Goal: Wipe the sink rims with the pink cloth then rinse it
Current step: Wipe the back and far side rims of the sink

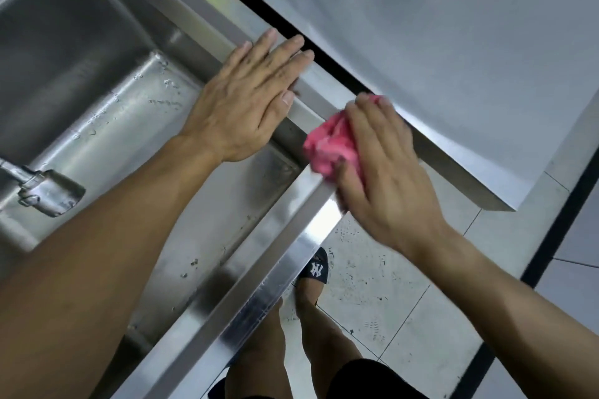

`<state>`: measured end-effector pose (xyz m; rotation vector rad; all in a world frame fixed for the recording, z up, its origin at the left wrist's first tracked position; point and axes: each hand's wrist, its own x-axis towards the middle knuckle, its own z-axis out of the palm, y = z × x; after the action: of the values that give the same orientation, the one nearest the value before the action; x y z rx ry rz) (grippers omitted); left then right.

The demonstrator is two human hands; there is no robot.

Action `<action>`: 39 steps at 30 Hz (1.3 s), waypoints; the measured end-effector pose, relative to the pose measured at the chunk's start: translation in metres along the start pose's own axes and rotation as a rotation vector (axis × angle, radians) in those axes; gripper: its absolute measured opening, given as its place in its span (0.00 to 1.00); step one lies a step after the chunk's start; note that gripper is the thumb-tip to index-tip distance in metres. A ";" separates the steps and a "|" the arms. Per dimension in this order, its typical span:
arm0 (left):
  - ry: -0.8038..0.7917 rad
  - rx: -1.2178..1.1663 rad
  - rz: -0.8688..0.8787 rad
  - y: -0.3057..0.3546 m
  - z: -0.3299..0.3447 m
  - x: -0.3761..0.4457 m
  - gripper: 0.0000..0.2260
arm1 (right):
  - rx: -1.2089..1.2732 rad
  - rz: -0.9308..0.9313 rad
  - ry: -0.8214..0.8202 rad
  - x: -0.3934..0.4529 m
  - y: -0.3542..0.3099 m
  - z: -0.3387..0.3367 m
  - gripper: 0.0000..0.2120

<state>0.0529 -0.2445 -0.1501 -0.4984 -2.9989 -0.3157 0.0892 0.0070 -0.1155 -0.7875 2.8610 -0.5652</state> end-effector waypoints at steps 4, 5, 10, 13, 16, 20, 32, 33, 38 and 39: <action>0.028 -0.043 0.023 -0.007 0.000 -0.001 0.25 | -0.122 -0.070 -0.013 0.052 -0.010 0.002 0.31; 0.035 -0.045 0.025 -0.007 0.001 0.000 0.25 | -0.143 -0.124 -0.021 0.054 -0.009 0.003 0.31; 0.045 -0.040 -0.015 -0.002 0.005 -0.001 0.25 | -0.054 -0.110 -0.049 -0.005 0.010 -0.008 0.30; 0.071 -0.041 -0.042 0.004 0.007 -0.001 0.25 | -0.009 -0.126 -0.057 -0.033 -0.015 0.006 0.29; 0.074 -0.034 -0.040 0.003 0.007 -0.001 0.25 | 0.055 -0.281 -0.107 -0.052 -0.043 0.024 0.29; 0.014 -0.018 0.002 -0.005 0.003 0.000 0.25 | 0.079 -0.162 0.001 -0.033 -0.019 0.012 0.28; -0.046 0.030 -0.133 -0.045 -0.013 -0.002 0.27 | -0.184 -0.342 -0.065 0.047 0.005 -0.010 0.30; -0.044 0.027 -0.134 -0.044 -0.012 -0.003 0.27 | -0.170 -0.340 -0.057 0.036 0.009 -0.012 0.30; -0.019 -0.018 -0.134 -0.046 -0.010 -0.003 0.26 | -0.144 -0.307 -0.112 0.058 0.003 -0.013 0.32; -0.016 -0.031 -0.135 -0.047 -0.009 -0.003 0.26 | -0.153 -0.329 -0.121 0.076 -0.004 -0.009 0.32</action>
<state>0.0408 -0.2912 -0.1504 -0.3026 -3.0543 -0.3694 0.0239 -0.0327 -0.1064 -1.2843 2.7032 -0.3182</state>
